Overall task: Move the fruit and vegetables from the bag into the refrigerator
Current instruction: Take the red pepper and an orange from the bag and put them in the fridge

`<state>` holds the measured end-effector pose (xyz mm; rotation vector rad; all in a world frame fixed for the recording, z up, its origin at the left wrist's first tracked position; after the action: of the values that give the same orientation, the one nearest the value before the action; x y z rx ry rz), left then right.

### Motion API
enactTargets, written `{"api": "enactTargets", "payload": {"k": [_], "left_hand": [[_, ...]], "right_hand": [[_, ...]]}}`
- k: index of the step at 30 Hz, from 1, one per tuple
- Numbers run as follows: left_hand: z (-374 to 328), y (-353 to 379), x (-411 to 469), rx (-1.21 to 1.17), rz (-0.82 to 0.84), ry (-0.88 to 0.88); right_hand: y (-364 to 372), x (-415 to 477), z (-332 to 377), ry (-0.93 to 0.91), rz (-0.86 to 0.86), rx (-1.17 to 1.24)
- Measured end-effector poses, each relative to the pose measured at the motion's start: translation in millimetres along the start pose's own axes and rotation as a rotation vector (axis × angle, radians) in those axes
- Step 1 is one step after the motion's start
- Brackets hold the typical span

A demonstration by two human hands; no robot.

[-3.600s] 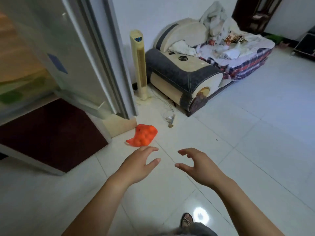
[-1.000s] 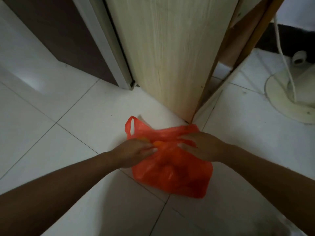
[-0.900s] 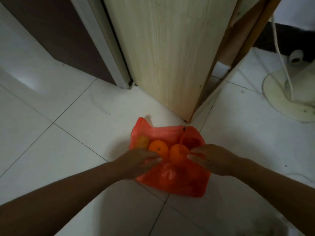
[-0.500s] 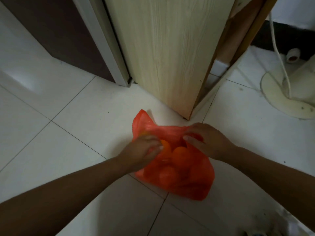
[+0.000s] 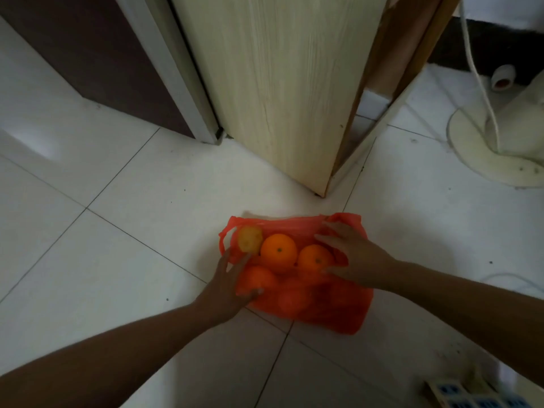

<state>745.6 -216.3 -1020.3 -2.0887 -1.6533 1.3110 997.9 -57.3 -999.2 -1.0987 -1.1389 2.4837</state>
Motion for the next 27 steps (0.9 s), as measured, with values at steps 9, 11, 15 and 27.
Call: {"api": "enactTargets", "payload": {"k": [9, 11, 15, 27], "left_hand": [[-30.0, 26.6, 13.0, -0.023, -0.074, 0.041], [-29.7, 24.9, 13.8, 0.014, -0.079, 0.057], [-28.8, 9.0, 11.8, 0.285, -0.17, 0.046], [-36.5, 4.7, 1.5, 0.404, -0.058, 0.196]], "right_hand": [[-36.3, -12.4, -7.7, -0.008, -0.235, 0.098], [-35.7, -17.5, 5.3, -0.129, -0.298, 0.049], [-5.0, -21.4, 18.2, -0.275, -0.184, -0.116], [4.2, -30.8, -24.3, -0.189, -0.105, -0.112]]}}
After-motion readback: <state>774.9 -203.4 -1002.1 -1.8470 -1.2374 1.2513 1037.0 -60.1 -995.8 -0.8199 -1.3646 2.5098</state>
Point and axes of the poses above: each hand's wrist, its own x-axis towards the middle knuckle, its own y-axis out of the palm, z = x × y, the point moved 1 cm from there along x, towards the middle knuckle, and after that the axes turned 7 degrees about z, right-handed, at the moved point
